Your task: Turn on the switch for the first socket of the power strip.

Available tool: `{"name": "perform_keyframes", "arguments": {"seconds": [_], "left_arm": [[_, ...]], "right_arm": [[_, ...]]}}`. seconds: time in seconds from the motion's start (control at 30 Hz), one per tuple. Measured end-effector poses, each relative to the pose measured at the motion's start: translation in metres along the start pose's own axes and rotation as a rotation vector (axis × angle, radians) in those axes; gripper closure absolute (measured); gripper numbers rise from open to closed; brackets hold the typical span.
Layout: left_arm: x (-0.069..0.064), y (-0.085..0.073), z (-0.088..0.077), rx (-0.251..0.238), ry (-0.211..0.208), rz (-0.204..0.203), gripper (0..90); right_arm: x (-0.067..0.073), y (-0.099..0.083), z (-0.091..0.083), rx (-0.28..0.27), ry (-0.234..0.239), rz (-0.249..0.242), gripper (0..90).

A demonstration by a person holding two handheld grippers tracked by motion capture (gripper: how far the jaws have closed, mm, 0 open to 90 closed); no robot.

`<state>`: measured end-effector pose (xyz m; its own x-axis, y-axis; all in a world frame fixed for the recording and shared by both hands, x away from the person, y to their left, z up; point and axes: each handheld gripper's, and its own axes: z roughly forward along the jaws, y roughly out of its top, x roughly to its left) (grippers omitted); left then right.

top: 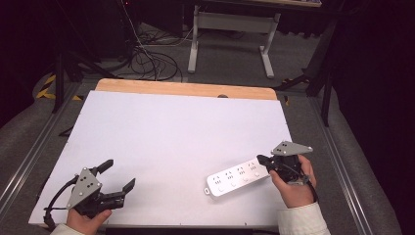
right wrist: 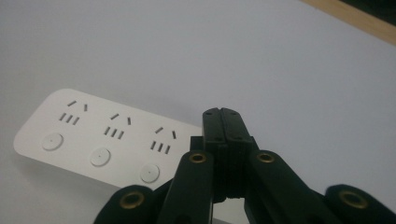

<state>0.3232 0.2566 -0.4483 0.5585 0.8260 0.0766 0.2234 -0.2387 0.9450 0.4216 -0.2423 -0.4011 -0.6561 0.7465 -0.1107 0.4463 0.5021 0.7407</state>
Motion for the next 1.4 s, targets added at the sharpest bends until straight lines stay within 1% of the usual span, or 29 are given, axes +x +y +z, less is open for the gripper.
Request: {"name": "perform_keyframes", "arguments": {"seconds": [0.07, 0.13, 0.17, 0.27, 0.33, 0.37, 0.43, 0.47, 0.5, 0.57, 0.63, 0.7, 0.87, 1.1, 1.23, 1.4], "left_arm": [[0.000, 0.000, 0.000, 0.002, -0.002, -0.002, 13.1], [0.000, 0.000, 0.000, 0.002, -0.001, -0.002, 13.1], [0.000, 0.000, 0.000, 0.002, -0.002, -0.002, 13.1], [0.000, 0.000, 0.000, 0.001, -0.001, -0.002, 13.1], [0.000, 0.000, 0.000, 0.002, -0.001, -0.002, 13.1], [0.000, 0.000, 0.000, 0.002, -0.001, -0.002, 13.1], [0.000, 0.000, 0.000, 0.002, -0.001, -0.002, 13.1], [0.000, 0.000, 0.000, 0.002, 0.000, -0.002, 13.1], [0.000, 0.000, 0.000, 0.002, 0.000, -0.002, 13.2], [0.000, 0.000, 0.000, 0.002, 0.000, -0.002, 13.2], [0.000, 0.000, 0.000, 0.002, 0.000, -0.003, 13.1], [0.000, 0.000, 0.000, 0.002, 0.000, -0.003, 13.1], [0.000, 0.000, 0.000, 0.003, 0.000, -0.003, 13.2], [0.000, 0.000, 0.000, 0.003, 0.000, -0.004, 13.1], [0.000, 0.000, 0.001, 0.006, 0.000, 0.001, 13.2], [0.000, 0.000, 0.001, 0.007, 0.000, -0.004, 13.2]], "right_arm": [[-0.003, -0.002, 0.003, 0.020, 0.003, 0.021, 90.0], [-0.006, -0.004, 0.006, 0.038, -0.002, 0.028, 90.0], [-0.006, -0.004, 0.006, 0.038, -0.002, 0.028, 90.0], [-0.008, -0.008, 0.011, 0.079, 0.006, 0.041, 90.0], [-0.008, -0.009, 0.014, 0.102, 0.015, 0.043, 90.0], [-0.008, -0.009, 0.014, 0.102, 0.015, 0.043, 90.0], [-0.008, -0.010, 0.018, 0.129, 0.033, 0.041, 90.0], [-0.008, -0.010, 0.018, 0.129, 0.033, 0.041, 90.0], [-0.007, -0.010, 0.019, 0.147, 0.043, 0.040, 90.0], [-0.007, -0.010, 0.020, 0.154, 0.048, 0.038, 90.0], [-0.007, -0.011, 0.022, 0.180, 0.056, 0.037, 90.0], [-0.007, -0.011, 0.023, 0.184, 0.058, 0.040, 90.0], [-0.006, -0.012, 0.027, 0.215, 0.070, 0.034, 90.0], [-0.004, -0.013, 0.031, 0.240, 0.080, 0.028, 90.0], [-0.003, -0.014, 0.033, 0.251, 0.077, 0.023, 90.0], [-0.003, -0.015, 0.035, 0.260, 0.076, 0.019, 90.0]]}}
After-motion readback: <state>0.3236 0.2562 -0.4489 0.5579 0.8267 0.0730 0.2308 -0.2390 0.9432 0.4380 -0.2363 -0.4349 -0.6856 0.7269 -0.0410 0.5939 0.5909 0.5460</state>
